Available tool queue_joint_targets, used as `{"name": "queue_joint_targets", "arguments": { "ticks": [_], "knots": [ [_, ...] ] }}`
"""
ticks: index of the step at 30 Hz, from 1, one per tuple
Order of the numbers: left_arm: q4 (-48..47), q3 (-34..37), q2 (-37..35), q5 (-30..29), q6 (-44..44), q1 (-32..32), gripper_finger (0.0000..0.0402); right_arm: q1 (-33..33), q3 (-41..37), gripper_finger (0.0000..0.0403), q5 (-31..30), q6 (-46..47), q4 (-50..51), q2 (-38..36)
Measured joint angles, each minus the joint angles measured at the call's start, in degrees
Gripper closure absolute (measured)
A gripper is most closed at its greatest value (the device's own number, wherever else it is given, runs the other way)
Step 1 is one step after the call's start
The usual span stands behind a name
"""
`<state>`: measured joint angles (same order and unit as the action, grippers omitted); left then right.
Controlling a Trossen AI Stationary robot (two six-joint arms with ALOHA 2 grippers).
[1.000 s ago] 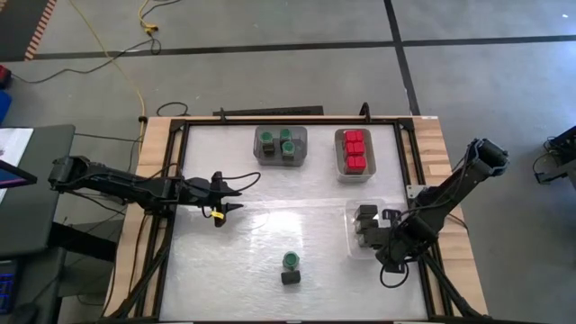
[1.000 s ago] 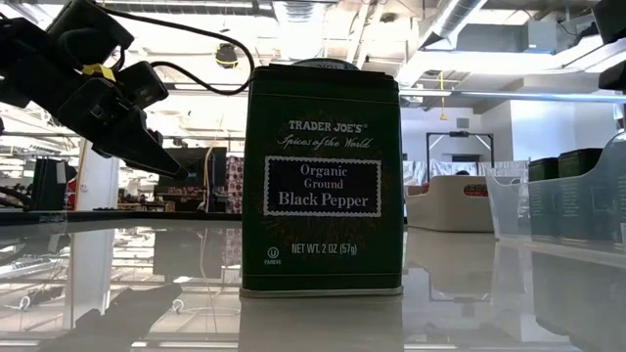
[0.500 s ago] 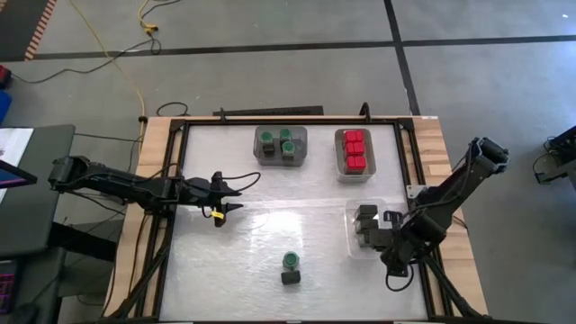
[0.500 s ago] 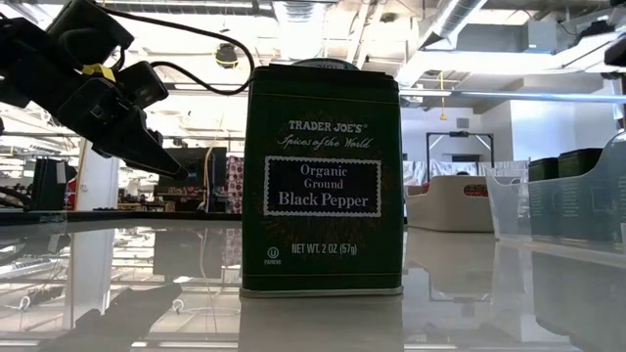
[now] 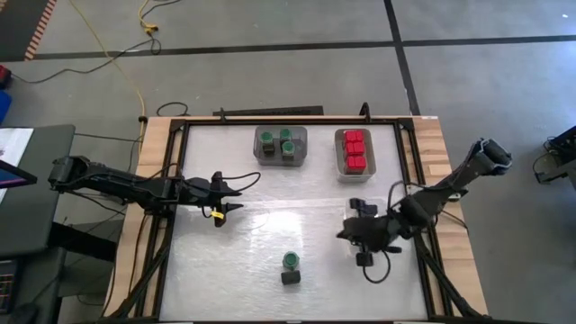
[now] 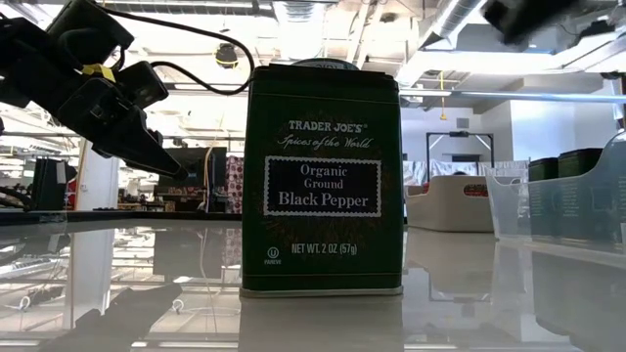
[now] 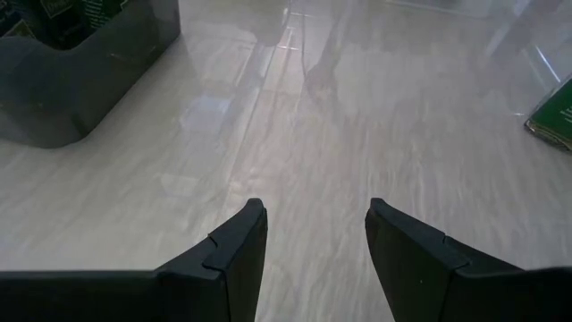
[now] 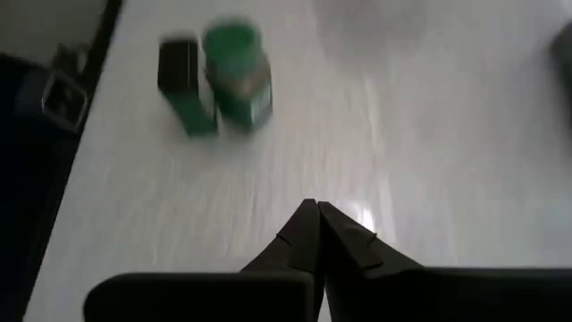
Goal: Sort spices by type
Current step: Put the green seasoning bottle into the black bin
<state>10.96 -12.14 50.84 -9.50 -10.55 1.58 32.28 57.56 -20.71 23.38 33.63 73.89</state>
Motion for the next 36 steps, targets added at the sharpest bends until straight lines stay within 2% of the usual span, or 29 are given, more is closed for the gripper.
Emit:
{"name": "queue_joint_targets", "arguments": {
  "ticks": [4, 8, 22, 29, 36],
  "knots": [
    [0.0, 0.0, 0.0, 0.0, 0.0, 0.0, 0.0219, -4.8, 0.0, 0.0368, -0.1, -7.1, -6.7, 0.0],
    [0.0, 0.0, 0.0, 0.0, 0.0, 0.0, 0.0219, -10.1, 0.0, 0.0367, -0.1, -11.7, -8.8, 0.0],
    [0.0, 0.0, 0.0, 0.0, 0.4, 0.0, 0.0219, -26.1, 0.0, 0.0357, -1.3, -10.9, -20.0, 0.7],
    [0.0, 0.0, 0.0, 0.0, 2.1, 0.0, 0.0219, -27.8, 0.1, 0.0296, -1.5, -14.1, -26.9, 3.2],
    [0.0, 0.0, 0.0, 0.0, 2.3, 0.0, 0.0219, -29.1, 0.0, 0.0193, -1.3, -11.3, -29.1, 7.9]
  ]
}}
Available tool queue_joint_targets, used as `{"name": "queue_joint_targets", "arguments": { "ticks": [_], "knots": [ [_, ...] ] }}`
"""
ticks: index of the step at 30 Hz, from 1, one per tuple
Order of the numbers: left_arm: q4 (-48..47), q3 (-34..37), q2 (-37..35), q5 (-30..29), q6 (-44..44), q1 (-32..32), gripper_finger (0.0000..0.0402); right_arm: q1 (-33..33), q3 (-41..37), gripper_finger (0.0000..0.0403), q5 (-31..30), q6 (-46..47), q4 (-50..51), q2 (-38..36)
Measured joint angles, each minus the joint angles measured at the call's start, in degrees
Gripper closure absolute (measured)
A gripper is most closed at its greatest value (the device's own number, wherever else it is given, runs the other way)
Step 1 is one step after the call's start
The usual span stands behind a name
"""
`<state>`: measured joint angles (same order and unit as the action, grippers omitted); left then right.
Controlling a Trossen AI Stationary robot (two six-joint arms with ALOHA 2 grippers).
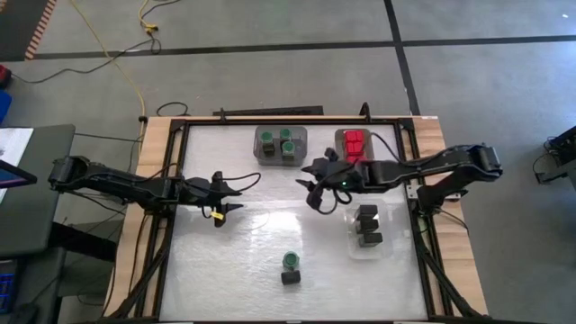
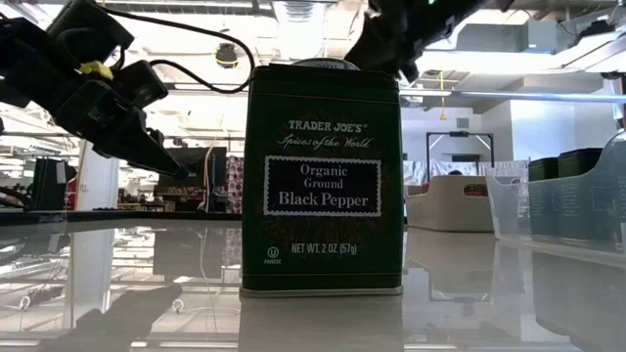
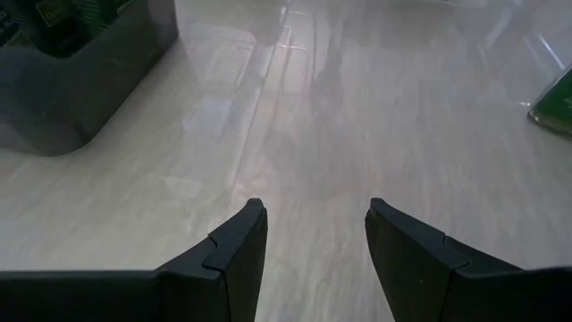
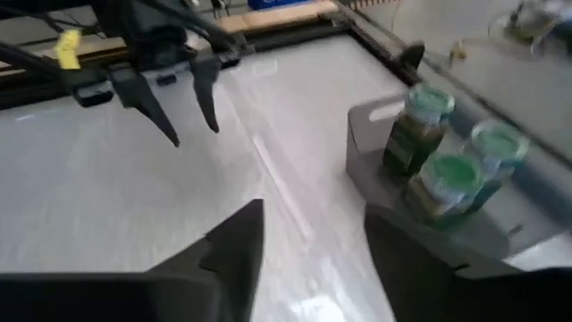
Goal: Sort spices by type
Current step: Put the green seasoning bottle into the black bin
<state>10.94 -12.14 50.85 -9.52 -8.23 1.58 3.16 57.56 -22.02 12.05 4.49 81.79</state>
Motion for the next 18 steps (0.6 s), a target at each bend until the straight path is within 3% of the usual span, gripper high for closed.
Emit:
{"name": "queue_joint_targets", "arguments": {
  "ticks": [6, 15, 18],
  "knots": [
    [0.1, 0.0, 0.0, 0.0, -0.1, 0.0, 0.0219, -1.5, 0.0, 0.0128, 0.0, 10.2, -0.5, 4.3],
    [0.1, 0.0, 0.0, 0.0, -0.1, 0.0, 0.0219, -2.6, 1.6, 0.0120, 3.9, 15.0, 0.8, 9.6],
    [0.1, 0.0, 0.0, 0.0, -0.1, 0.0, 0.0219, -1.7, 5.0, 0.0120, 4.1, 12.6, 6.2, 11.5]
  ]
}}
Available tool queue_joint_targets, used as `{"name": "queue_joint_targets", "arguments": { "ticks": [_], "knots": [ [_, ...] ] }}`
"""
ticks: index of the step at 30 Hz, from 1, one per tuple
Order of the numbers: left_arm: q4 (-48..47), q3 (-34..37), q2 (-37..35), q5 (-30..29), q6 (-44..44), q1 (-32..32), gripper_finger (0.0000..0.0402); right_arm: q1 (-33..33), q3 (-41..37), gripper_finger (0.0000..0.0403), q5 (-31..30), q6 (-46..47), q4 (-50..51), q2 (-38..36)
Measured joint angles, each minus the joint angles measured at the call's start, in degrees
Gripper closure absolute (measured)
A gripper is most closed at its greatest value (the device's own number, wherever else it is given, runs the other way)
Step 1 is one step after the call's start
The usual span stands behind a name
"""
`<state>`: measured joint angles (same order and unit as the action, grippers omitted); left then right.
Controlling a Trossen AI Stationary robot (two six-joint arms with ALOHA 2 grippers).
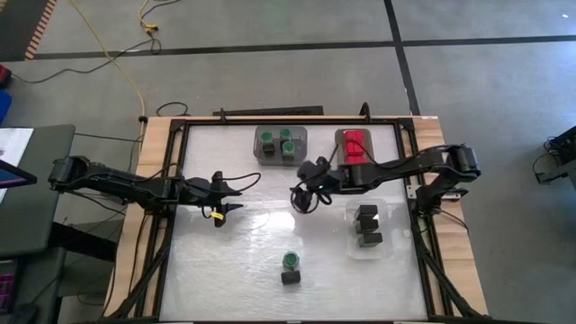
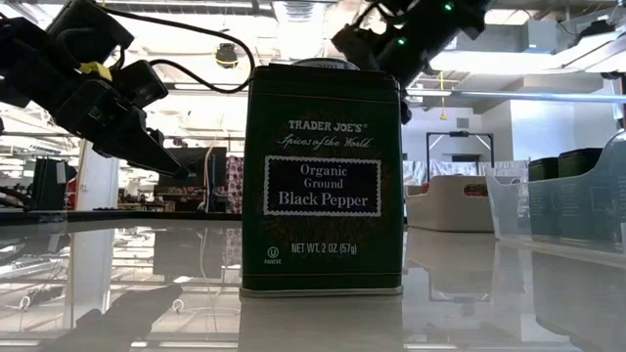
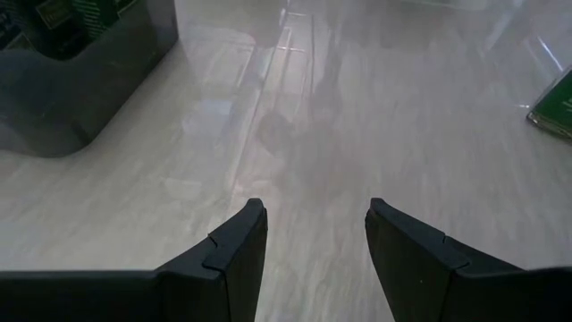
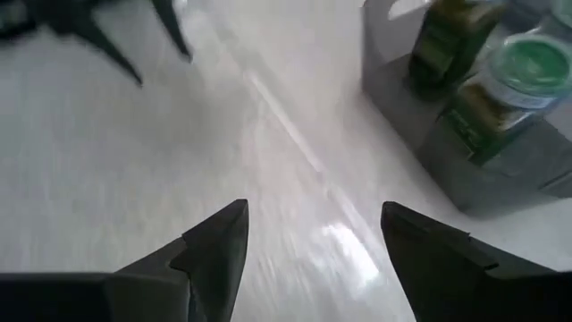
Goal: Sort spices by type
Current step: Put the green seasoning bottle into the black bin
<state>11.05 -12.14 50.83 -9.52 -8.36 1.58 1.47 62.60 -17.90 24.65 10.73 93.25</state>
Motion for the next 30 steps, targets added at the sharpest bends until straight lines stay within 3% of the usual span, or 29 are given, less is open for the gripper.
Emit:
{"name": "queue_joint_targets", "arguments": {
  "ticks": [16, 22, 30],
  "knots": [
    [-0.1, 0.0, 0.0, 0.0, 0.2, 0.0, 0.0219, 7.8, 34.4, 0.0121, 0.5, 0.0, 38.6, 15.6],
    [-0.6, 0.0, 0.0, 0.0, 0.2, 0.0, 0.0219, 10.3, 45.7, 0.0121, 3.4, 4.1, 47.9, 22.0],
    [-1.6, 0.0, 0.0, 0.0, 0.2, 0.0, 0.0219, 12.9, 54.6, 0.0121, 7.4, 6.9, 53.4, 30.1]
  ]
}}
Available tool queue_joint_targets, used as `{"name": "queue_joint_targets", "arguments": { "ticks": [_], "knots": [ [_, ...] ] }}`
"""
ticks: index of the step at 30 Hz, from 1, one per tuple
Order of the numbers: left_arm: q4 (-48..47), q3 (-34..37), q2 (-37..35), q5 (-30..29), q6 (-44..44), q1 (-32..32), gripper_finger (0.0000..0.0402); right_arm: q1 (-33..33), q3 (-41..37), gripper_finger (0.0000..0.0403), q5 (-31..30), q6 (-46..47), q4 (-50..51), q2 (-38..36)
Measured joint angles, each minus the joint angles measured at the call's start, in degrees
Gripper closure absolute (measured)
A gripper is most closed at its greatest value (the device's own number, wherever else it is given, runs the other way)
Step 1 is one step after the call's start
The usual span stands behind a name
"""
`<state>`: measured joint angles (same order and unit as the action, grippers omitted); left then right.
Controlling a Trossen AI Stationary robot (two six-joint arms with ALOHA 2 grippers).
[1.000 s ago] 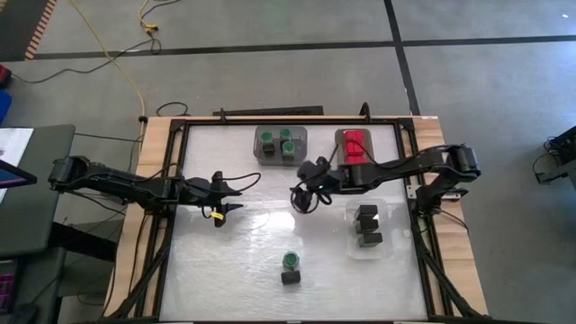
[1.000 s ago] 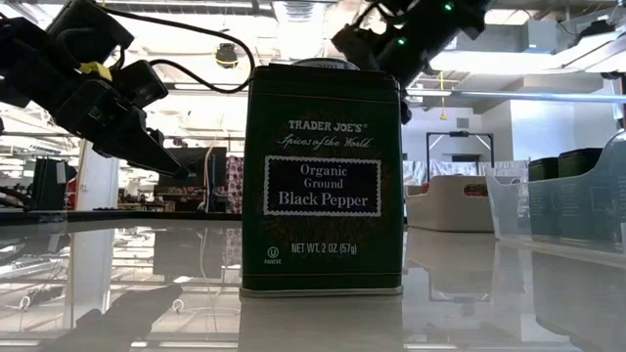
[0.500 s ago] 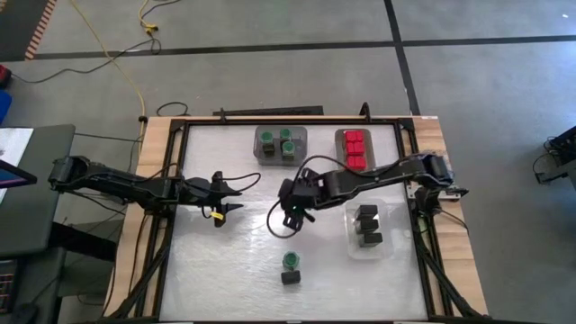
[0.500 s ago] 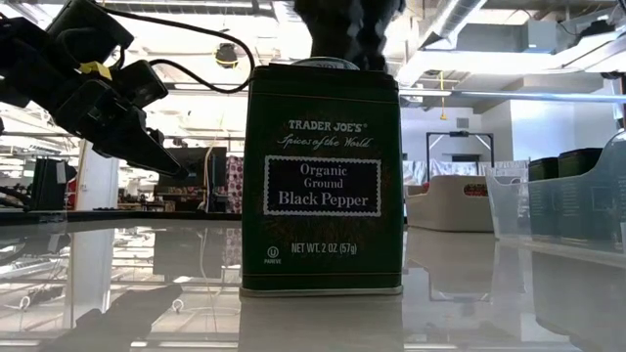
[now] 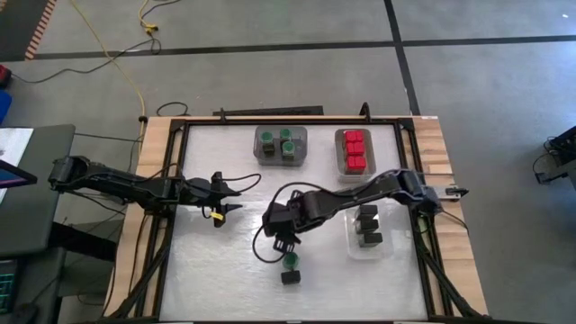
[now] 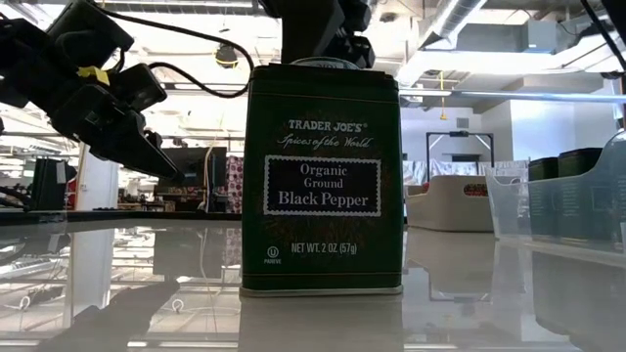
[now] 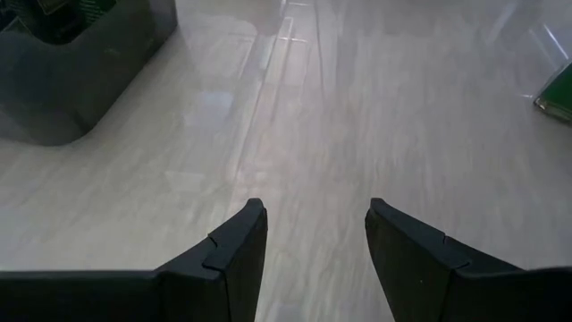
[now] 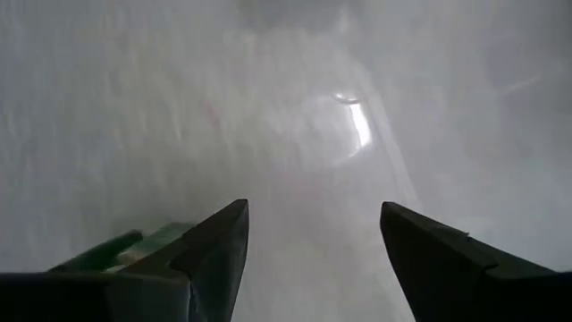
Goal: Sort spices by type
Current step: Put the green seasoning bottle into the black bin
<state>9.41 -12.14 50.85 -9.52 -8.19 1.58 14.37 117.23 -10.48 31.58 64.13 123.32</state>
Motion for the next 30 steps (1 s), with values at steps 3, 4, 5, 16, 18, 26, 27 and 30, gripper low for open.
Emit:
{"name": "queue_joint_targets", "arguments": {
  "ticks": [3, 4, 5, 16, 18, 26, 27, 30],
  "knots": [
    [0.0, 0.0, 0.0, 0.0, -0.1, 0.0, 0.0219, 0.8, 2.2, 0.0121, 1.2, 0.1, 0.1, 2.5],
    [0.0, 0.0, 0.0, 0.0, -0.1, 0.0, 0.0219, 1.1, 2.8, 0.0121, 1.5, 0.2, 0.1, 3.2],
    [0.0, 0.0, 0.0, 0.0, -0.1, 0.0, 0.0219, 1.4, 3.5, 0.0121, 1.7, 0.7, 0.2, 3.9],
    [-2.6, 0.0, 0.0, 0.0, -1.1, 0.0, 0.0219, 2.7, 5.6, 0.0121, 3.3, 7.5, 1.1, 6.4],
    [-2.8, 0.0, 0.0, 0.0, -1.1, 0.0, 0.0219, 2.8, 5.6, 0.0121, 3.3, 8.3, 1.1, 6.4],
    [-2.7, 0.0, 0.0, 0.0, -1.1, 0.0, 0.0219, 3.9, 5.6, 0.0121, 3.6, 9.1, 1.5, 6.4],
    [-2.7, 0.0, 0.0, 0.0, -1.1, 0.0, 0.0219, 4.1, 5.6, 0.0121, 3.7, 9.1, 1.4, 6.4],
    [-2.7, 0.0, 0.0, 0.0, -1.1, 0.0, 0.0219, 5.0, 5.6, 0.0121, 5.2, 9.1, 1.4, 6.4]
  ]
}}
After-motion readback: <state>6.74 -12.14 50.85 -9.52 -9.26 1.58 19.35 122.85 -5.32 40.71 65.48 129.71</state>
